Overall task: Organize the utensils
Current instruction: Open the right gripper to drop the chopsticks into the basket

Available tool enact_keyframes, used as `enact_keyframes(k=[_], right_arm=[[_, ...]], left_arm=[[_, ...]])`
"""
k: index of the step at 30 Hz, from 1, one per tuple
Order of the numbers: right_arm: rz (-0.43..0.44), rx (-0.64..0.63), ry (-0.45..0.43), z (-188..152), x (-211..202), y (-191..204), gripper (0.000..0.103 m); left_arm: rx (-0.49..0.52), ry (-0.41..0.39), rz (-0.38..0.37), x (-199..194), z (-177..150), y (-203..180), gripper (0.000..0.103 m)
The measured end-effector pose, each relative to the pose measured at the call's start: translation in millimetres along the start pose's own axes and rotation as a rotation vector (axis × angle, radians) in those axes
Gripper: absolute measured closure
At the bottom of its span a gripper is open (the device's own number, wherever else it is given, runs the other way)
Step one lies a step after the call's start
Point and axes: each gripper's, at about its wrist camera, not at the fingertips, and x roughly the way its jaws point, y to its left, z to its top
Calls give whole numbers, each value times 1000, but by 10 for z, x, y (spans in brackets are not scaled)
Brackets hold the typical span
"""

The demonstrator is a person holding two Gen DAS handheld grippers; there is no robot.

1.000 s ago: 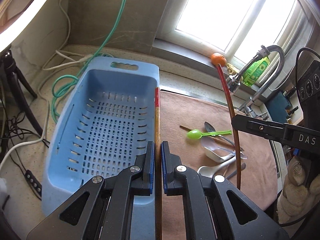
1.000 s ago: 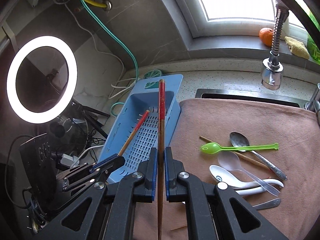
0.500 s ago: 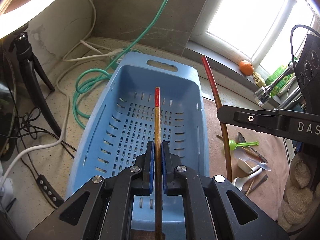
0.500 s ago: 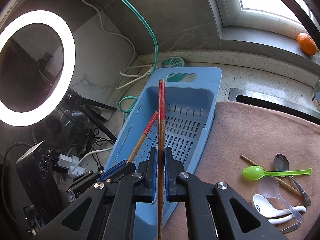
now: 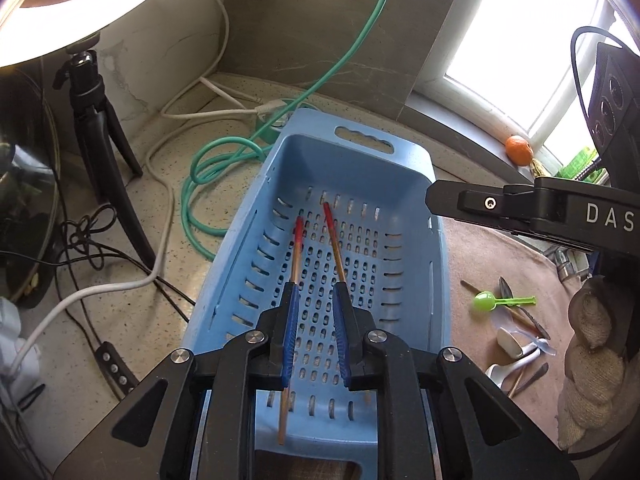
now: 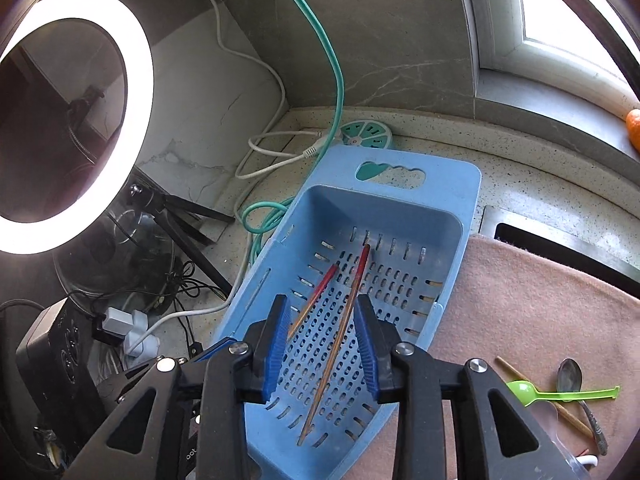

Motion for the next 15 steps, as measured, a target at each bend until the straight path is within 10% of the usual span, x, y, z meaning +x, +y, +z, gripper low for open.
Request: enact_keyframes(k=[15], right_arm=[[-13, -80, -47, -199, -412, -44, 68]], left_arm=[[-85, -38, 18, -440, -447, -43, 79]])
